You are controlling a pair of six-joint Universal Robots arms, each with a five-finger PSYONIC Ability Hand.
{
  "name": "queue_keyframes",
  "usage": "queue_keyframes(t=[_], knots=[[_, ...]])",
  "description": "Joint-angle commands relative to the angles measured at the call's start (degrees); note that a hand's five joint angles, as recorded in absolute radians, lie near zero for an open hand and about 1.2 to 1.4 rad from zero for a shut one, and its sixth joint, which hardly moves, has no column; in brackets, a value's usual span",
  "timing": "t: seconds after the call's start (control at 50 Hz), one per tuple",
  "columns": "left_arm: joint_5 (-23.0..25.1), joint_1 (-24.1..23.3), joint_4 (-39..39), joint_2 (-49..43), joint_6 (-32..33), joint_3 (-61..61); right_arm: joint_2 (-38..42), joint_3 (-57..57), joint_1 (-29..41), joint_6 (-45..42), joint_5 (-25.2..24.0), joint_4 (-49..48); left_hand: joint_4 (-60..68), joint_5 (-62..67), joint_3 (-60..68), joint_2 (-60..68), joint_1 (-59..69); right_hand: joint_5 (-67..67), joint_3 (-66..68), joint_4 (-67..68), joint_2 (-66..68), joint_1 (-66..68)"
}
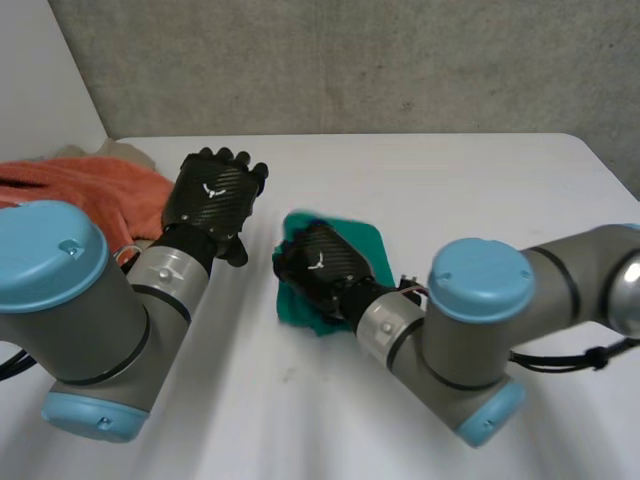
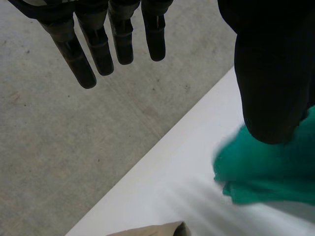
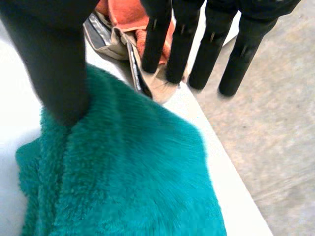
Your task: Fold the laundry.
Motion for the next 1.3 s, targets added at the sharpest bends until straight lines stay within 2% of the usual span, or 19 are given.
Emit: queue_keyframes(t=[0.02, 0.04, 0.14, 0.26, 0.36, 0.48, 0.64, 0.74, 0.8, 0.88, 0.92, 1.1, 1.18, 1.26, 1.3], knots=[[-0.85, -0.09, 1.70, -2.60, -2.34, 3.85, 0.72, -5.83, -3.12, 20.24, 4.56, 4.10, 0.08, 0.85, -0.14, 0.03, -0.47, -22.78, -22.81, -22.74, -22.20, -22.38], [-0.59, -0.26, 2.05, -3.38, -2.96, 5.07, -0.77, -5.22, -4.35, 25.93, 4.38, 4.10, -0.42, 0.35, -0.64, -0.47, -0.97, -22.78, -22.81, -22.74, -22.20, -22.38], [0.90, -1.84, 2.23, -6.46, -5.24, 9.65, -6.75, -1.88, -10.33, 38.10, 4.30, 4.45, -3.78, -3.01, -4.01, -3.84, -4.33, -22.78, -22.81, -22.74, -22.20, -22.38], [5.91, -5.80, 1.53, -12.08, -7.35, 15.89, -7.82, -1.43, -15.52, 43.21, 4.47, 8.13, -5.98, -5.21, -6.20, -6.03, -6.52, -22.78, -22.81, -22.74, -22.20, -22.38], [7.94, -9.49, -2.76, -19.63, -8.94, 22.47, -2.47, -7.04, -16.75, 44.35, 4.29, 16.64, -5.98, -5.21, -6.20, -6.03, -6.52, -22.78, -22.81, -22.74, -22.20, -22.38], [4.69, -9.59, -9.27, -25.80, -9.11, 28.11, 3.69, -13.20, -16.75, 44.53, 4.21, 23.08, -5.98, -5.21, -6.20, -6.03, -6.52, -22.78, -22.81, -22.74, -22.20, -22.38], [-3.82, -5.64, -18.32, -29.84, -8.33, 29.79, 8.70, -19.09, -12.28, 43.39, 3.42, 25.72, -7.15, -6.38, -7.37, -7.20, -7.70, -22.78, -22.81, -22.74, -22.20, -22.38], [-6.21, -3.79, -20.36, -30.29, -6.66, 28.11, 11.25, -21.12, -9.37, 40.41, 4.56, 25.81, -7.99, -7.23, -8.22, -8.05, -8.54, -22.78, -22.81, -22.74, -22.20, -22.38], [-6.04, -3.26, -20.36, -30.02, -5.25, 26.71, 13.36, -22.26, -8.40, 37.07, 7.28, 26.16, -7.99, -7.23, -8.22, -8.05, -8.54, -22.78, -22.81, -22.74, -22.20, -22.38], [-4.20, -3.25, -20.44, -28.97, -4.46, 25.30, 14.51, -22.96, -8.05, 32.59, 12.19, 27.12, -7.99, -7.23, -8.22, -8.05, -8.54, -22.78, -22.81, -22.74, -22.20, -22.38], [-3.58, -3.25, -20.45, -27.92, -4.46, 24.60, 13.98, -22.70, -8.31, 31.61, 13.08, 27.39, -7.99, -7.23, -8.22, -8.05, -8.54, -22.78, -22.81, -22.74, -22.20, -22.38], [0.81, -1.68, -17.20, -15.62, -5.86, 20.64, 1.16, -13.22, -9.63, 31.17, 15.72, 21.69, -8.71, -7.94, -8.93, -8.76, -9.26, -22.78, -22.81, -22.74, -22.20, -22.38], [5.03, -0.27, -15.09, -11.13, -7.00, 18.36, -3.41, -7.68, -10.33, 31.43, 18.53, 17.82, -8.71, -7.94, -8.93, -8.76, -9.26, -22.78, -22.81, -22.74, -22.20, -22.38], [12.49, 1.49, -14.91, -7.62, -8.23, 16.51, -5.97, -2.50, -11.21, 33.62, 20.29, 16.05, -8.71, -7.94, -8.93, -8.76, -9.26, -22.78, -22.81, -22.74, -22.20, -22.38], [19.16, 2.37, -16.13, -5.60, -8.76, 15.37, -6.15, -0.21, -11.48, 37.66, 20.03, 16.23, -8.71, -7.94, -8.93, -8.76, -9.26, -22.78, -22.81, -22.74, -22.20, -22.38]])
